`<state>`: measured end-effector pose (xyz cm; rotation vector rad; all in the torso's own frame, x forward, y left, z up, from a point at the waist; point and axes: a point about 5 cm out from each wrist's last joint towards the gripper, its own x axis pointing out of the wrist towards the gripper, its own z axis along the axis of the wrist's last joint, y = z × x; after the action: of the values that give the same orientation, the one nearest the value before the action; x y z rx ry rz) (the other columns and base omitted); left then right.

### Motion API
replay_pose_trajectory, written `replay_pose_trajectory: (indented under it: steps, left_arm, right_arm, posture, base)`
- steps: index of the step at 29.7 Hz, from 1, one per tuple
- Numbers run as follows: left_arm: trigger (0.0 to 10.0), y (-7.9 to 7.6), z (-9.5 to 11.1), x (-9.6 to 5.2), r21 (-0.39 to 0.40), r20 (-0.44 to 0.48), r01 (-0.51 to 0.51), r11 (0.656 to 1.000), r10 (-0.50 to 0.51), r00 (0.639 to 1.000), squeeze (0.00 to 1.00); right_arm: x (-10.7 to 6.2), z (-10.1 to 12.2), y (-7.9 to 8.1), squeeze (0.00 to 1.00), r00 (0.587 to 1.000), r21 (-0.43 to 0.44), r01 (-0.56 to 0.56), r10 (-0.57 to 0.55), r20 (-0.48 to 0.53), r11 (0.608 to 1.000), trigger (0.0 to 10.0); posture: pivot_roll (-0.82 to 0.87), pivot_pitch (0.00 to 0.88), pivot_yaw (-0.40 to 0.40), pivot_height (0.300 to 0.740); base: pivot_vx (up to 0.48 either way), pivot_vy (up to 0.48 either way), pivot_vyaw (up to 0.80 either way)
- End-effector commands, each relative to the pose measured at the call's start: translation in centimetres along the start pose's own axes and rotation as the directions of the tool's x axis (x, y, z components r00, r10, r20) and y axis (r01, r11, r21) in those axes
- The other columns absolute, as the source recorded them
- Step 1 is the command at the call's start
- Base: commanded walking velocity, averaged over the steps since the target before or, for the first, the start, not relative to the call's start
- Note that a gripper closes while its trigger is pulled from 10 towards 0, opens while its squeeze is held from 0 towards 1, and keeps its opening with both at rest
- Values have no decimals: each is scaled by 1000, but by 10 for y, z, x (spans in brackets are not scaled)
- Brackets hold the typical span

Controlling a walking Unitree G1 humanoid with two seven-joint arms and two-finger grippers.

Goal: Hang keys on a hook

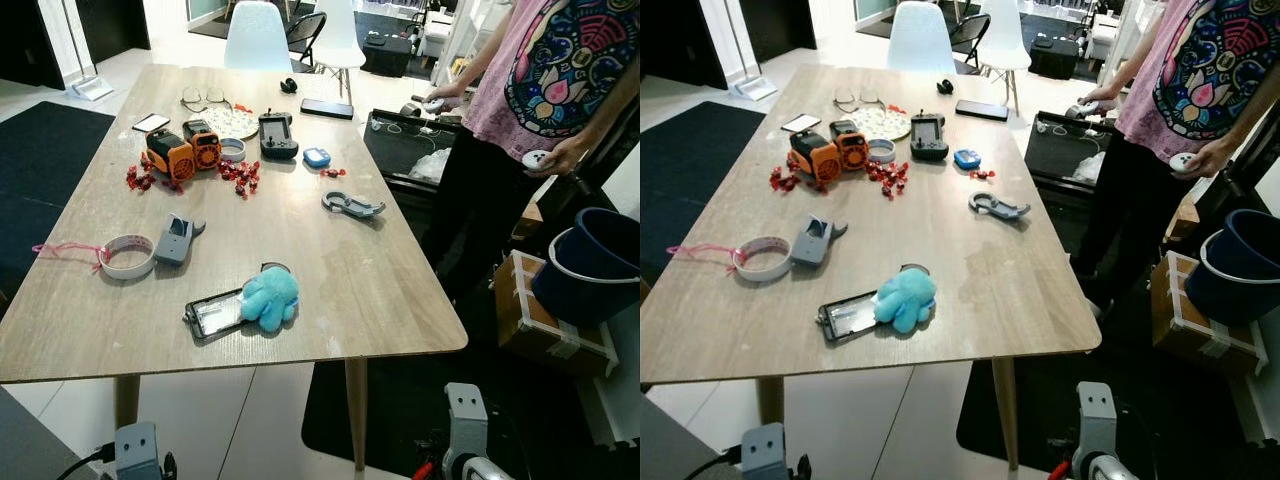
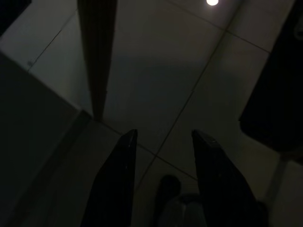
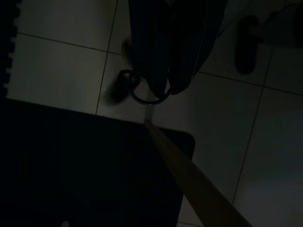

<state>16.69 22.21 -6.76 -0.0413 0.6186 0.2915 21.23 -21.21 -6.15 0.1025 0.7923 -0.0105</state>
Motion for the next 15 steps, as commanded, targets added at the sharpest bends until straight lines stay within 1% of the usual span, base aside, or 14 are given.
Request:
replay_pose_trajectory:
  steps: [1, 2, 4, 11, 13, 14, 15]
  left_arm:
    - [10000, 6, -2, 0, 36, -21, 10, 999, -9, 1000, 0]
    - [10000, 6, -2, 0, 36, -21, 10, 999, -9, 1000, 0]
    - [10000, 10, 1, 2, 67, -24, 32, 997, -30, 999, 0]
    - [10000, 9, 5, 5, 75, -31, 67, 995, -65, 997, 0]
    - [10000, 5, 3, 5, 90, -48, 98, 991, -94, 994, 0]
    - [10000, 5, 3, 5, 90, -48, 98, 991, -94, 994, 0]
    - [10000, 4, 3, 5, 92, -52, 104, 990, -100, 994, 0]
  right_arm:
    - [-2, -5, -1, 0, 1000, 35, 20, -20, 1, 999, 0]
    - [-2, -5, -1, 0, 1000, 35, 20, -20, 1, 999, 0]
    - [-3, -14, 4, 0, 1000, 55, 20, -20, -4, 998, 0]
    - [-4, -23, 10, 0, 1000, 66, 18, -17, -23, 998, 0]
    - [-5, -28, 13, 0, 999, 100, 19, -15, -41, 995, 0]
    - [-5, -28, 13, 0, 999, 100, 19, -15, -41, 995, 0]
    - [-5, -29, 14, 0, 999, 117, 16, -11, -40, 993, 1686]
  posture:
    - [114, 52, -29, 740]
    - [114, 52, -29, 740]
    - [113, 56, 14, 740]
    - [111, 64, 28, 740]
    - [105, 66, 27, 740]
    - [105, 66, 27, 740]
    - [102, 66, 25, 740]
  base:
    - [0, 0, 0]
    - [0, 0, 0]
    - [0, 0, 0]
    - [0, 0, 0]
    - [0, 0, 0]
    - [0, 0, 0]
    - [0, 0, 0]
